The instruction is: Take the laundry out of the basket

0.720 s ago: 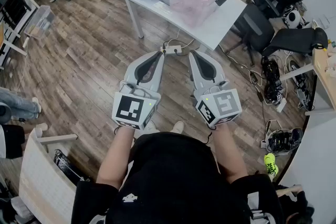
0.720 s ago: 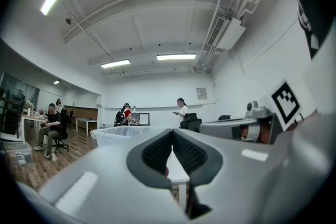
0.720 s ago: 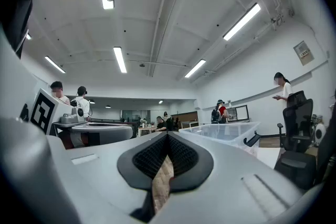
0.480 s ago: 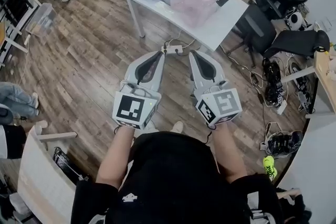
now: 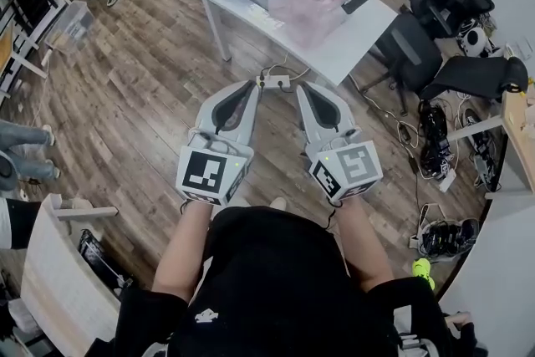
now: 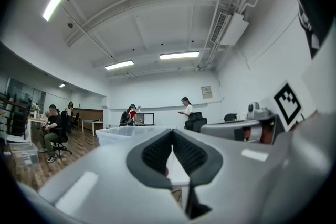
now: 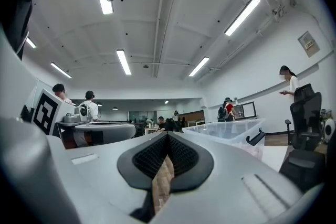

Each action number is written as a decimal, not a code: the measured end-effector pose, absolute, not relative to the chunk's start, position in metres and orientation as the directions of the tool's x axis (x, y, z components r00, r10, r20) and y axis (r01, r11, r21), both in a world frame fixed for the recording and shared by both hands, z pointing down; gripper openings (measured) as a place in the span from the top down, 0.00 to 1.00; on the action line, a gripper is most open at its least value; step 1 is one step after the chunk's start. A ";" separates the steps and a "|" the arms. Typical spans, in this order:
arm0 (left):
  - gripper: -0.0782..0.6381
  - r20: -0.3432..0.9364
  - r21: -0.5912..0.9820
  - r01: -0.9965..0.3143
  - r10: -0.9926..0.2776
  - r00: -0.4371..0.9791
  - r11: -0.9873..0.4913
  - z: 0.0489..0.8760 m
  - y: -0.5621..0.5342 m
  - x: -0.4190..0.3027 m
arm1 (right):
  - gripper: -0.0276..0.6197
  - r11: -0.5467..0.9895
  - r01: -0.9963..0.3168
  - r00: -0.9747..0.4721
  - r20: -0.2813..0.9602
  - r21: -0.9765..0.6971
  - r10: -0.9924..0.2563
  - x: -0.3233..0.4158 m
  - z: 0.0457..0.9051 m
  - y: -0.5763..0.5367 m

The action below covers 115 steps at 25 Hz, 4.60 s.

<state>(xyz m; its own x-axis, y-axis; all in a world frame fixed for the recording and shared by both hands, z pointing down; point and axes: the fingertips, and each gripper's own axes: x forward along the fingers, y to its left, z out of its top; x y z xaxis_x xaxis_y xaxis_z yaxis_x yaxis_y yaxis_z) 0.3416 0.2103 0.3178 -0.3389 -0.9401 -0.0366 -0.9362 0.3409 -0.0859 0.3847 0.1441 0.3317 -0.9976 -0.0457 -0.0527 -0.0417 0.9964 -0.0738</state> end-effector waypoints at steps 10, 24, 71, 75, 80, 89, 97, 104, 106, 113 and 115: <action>0.88 -0.033 -0.108 -0.921 -0.927 -0.374 0.375 0.320 0.199 0.328 | 0.96 0.997 -0.006 -0.998 -0.063 -0.080 -0.011 0.369 0.334 0.128; 0.88 -0.024 -0.085 -0.912 -0.916 -0.401 0.401 0.322 0.189 0.235 | 0.96 0.997 0.001 -0.999 -0.052 -0.083 -0.003 0.277 0.338 0.111; 0.88 -0.046 -0.025 -0.950 -0.950 -0.310 0.311 0.316 0.112 -0.007 | 0.96 0.993 -0.102 -0.994 -0.030 -0.058 -0.104 0.041 0.329 0.029; 0.88 -0.063 -0.032 -0.949 -0.948 -0.312 0.314 0.313 0.087 -0.029 | 0.96 0.994 -0.094 -0.995 -0.029 -0.052 -0.095 0.021 0.325 0.009; 0.88 -0.072 -0.038 -0.944 -0.944 -0.323 0.327 0.312 0.053 -0.055 | 0.96 0.995 -0.081 -0.996 -0.043 -0.059 -0.084 -0.006 0.318 -0.027; 0.88 -0.056 -0.057 -0.927 -0.928 -0.367 0.370 0.305 0.008 -0.092 | 0.96 0.996 -0.032 -0.996 -0.078 -0.081 -0.038 -0.045 0.306 -0.076; 0.88 -0.059 -0.082 -0.915 -0.918 -0.391 0.395 0.301 -0.019 -0.109 | 0.96 0.996 -0.002 -0.996 -0.089 -0.094 -0.011 -0.066 0.304 -0.105; 0.88 -0.044 -0.092 -0.916 -0.920 -0.389 0.391 0.306 -0.038 -0.127 | 0.96 0.995 0.006 -0.997 -0.082 -0.099 -0.002 -0.086 0.307 -0.123; 0.88 -0.041 -0.097 -0.916 -0.921 -0.387 0.390 0.305 -0.045 -0.132 | 0.96 0.995 0.004 -0.997 -0.078 -0.100 -0.004 -0.089 0.308 -0.128; 0.88 -0.039 -0.100 -0.929 -0.934 -0.355 0.357 0.308 -0.063 -0.165 | 0.96 0.996 -0.029 -0.998 -0.049 -0.089 -0.033 -0.110 0.319 -0.141; 0.88 -0.043 -0.109 -0.937 -0.944 -0.328 0.331 0.307 -0.071 -0.179 | 0.96 0.995 -0.052 -0.998 -0.035 -0.089 -0.055 -0.120 0.323 -0.143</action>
